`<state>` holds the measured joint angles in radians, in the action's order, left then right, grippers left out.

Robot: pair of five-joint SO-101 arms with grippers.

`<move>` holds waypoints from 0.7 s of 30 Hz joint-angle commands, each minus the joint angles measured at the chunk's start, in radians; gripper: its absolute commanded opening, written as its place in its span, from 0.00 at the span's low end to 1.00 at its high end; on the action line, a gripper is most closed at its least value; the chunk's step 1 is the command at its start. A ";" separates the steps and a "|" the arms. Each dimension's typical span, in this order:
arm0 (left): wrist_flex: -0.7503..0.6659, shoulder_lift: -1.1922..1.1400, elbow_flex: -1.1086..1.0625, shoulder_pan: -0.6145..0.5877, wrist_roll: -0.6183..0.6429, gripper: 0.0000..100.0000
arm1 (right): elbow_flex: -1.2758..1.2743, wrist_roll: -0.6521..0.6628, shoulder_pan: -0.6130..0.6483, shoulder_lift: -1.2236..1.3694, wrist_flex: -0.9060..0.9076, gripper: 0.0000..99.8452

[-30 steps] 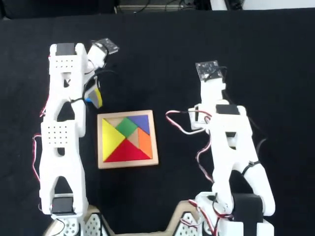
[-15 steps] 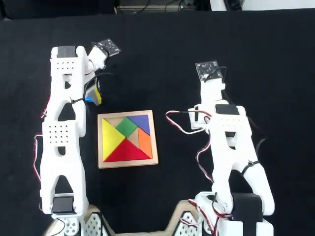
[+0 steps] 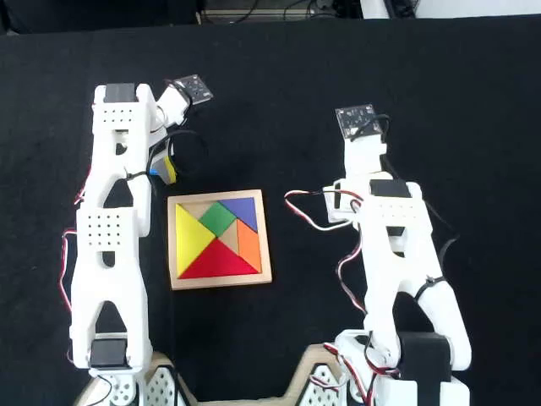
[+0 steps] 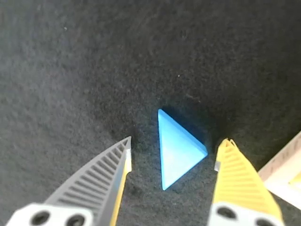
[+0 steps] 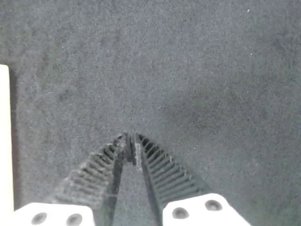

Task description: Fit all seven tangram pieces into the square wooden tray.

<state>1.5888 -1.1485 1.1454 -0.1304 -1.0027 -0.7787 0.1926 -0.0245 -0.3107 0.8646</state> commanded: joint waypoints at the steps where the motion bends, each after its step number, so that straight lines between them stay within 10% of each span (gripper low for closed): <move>1: -0.017 0.000 0.013 0.018 0.020 0.28 | 0.007 0.009 0.014 -0.035 -0.015 0.01; 21: -0.012 -0.003 0.002 0.021 0.063 0.11 | -0.012 0.011 0.049 -0.035 -0.035 0.01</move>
<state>1.5919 -1.1500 1.1454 -0.1105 -0.9521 -0.7956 0.1926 0.0092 -0.3107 0.8462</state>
